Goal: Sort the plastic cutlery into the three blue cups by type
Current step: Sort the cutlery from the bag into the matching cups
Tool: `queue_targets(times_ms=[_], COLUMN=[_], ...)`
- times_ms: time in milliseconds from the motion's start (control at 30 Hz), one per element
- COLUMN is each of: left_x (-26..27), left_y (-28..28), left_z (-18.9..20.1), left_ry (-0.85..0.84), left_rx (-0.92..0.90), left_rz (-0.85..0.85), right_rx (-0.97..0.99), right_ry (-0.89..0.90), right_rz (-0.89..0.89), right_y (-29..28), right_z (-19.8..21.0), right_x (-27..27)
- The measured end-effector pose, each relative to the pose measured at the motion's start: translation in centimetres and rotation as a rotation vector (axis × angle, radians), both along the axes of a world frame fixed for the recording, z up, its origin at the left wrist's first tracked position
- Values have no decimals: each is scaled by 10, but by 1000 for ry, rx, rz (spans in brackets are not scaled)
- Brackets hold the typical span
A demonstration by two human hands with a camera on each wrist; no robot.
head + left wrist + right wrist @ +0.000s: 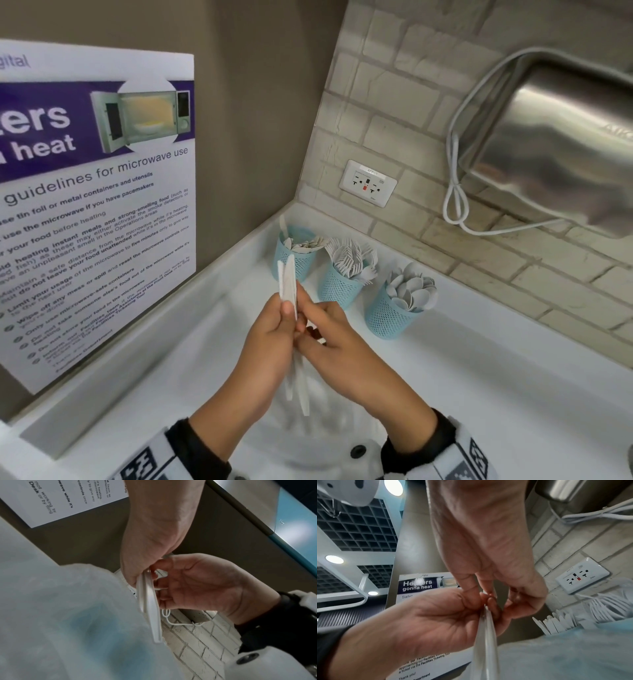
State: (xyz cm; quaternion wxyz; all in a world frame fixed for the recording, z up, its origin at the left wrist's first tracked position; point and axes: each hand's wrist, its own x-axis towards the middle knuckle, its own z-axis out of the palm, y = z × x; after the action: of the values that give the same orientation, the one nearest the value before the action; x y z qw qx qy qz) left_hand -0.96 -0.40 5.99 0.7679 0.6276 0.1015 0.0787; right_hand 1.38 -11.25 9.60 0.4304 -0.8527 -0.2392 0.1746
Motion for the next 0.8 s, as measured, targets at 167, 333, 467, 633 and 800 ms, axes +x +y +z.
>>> queue_targets(times_ms=[167, 333, 467, 633, 800], left_x=[-1, -8, -9, -7, -4], left_y=[6, 0, 2, 13, 36], left_z=[14, 25, 24, 13, 2], left_ry=[-13, -18, -40, 56, 133], left_rx=[-79, -32, 107, 163, 160], left_rz=[-80, -320, -350, -293, -112], right_rx=[277, 401, 419, 537, 667], right_ry=[89, 216, 161, 54, -152], right_rz=[-12, -118, -149, -331, -508], right_y=[-4, -8, -15, -27, -32], right_z=[23, 32, 36, 45, 48], right_x=[-1, 10, 22, 46, 77])
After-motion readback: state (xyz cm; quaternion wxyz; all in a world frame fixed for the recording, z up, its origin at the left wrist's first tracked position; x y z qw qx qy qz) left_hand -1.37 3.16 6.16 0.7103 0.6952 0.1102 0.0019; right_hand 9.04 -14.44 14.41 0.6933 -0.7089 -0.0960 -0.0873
